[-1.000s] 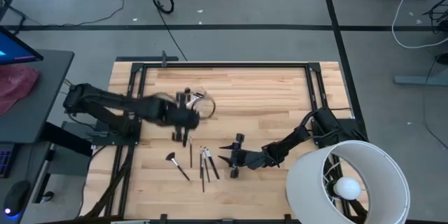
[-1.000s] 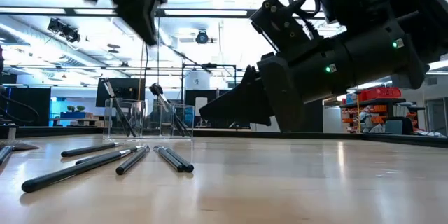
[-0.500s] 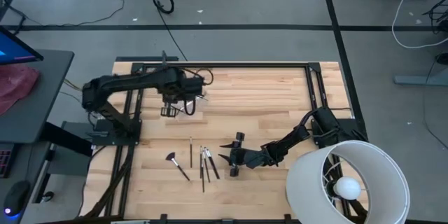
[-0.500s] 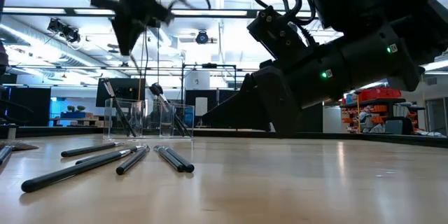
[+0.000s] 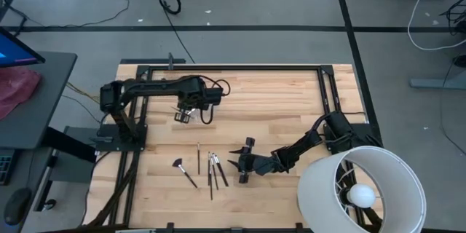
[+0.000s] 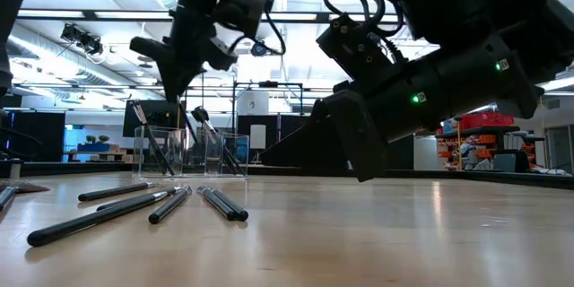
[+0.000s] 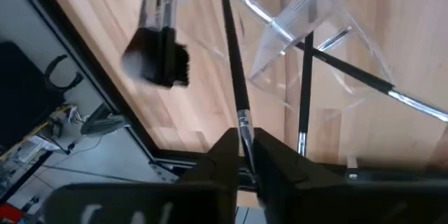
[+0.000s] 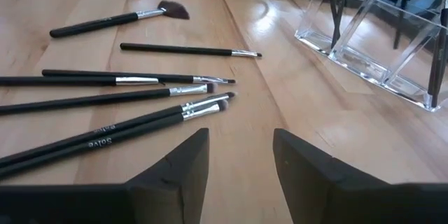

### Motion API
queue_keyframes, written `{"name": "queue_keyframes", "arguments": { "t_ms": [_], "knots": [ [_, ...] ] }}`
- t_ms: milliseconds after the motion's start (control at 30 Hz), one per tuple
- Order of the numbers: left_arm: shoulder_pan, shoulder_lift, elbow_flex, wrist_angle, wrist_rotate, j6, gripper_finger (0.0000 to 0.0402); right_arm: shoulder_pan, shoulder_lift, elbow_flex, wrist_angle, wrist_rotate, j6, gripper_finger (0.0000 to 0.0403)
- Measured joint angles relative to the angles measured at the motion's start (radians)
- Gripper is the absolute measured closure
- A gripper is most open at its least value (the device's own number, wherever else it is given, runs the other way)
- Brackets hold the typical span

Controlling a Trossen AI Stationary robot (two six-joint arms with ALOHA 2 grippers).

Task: Put items in baskets/containers
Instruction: Put the eyeshadow brush into the middle section of the transparent organizer

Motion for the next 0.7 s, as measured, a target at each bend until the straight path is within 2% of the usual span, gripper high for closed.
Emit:
{"name": "queue_keyframes", "arguments": {
  "t_ms": [100, 267, 367, 433, 700],
  "knots": [
    [0.002, 0.033, 0.0, 0.002, 0.0, -0.007, 0.0326, 0.0, 0.0, 0.0, -0.001, 0.0, 0.014, 0.0239],
    [-0.005, 0.053, 0.0, -0.009, 0.0, -0.117, 0.0277, 0.0, 0.0, 0.0, 0.005, 0.0, 0.055, 0.0239],
    [-0.024, 0.042, 0.006, -0.069, -0.003, -0.178, 0.0258, 0.0, 0.001, 0.0, 0.034, -0.002, 0.075, 0.0239],
    [-0.037, 0.029, 0.023, -0.126, -0.007, -0.239, 0.0251, -0.001, 0.001, 0.0, 0.051, -0.024, 0.075, 0.0239],
    [-0.106, -0.138, 0.104, -0.117, -0.021, -0.409, 0.0259, -0.001, 0.047, 0.101, 0.05, -0.108, 0.075, 0.0239]
  ]
}}
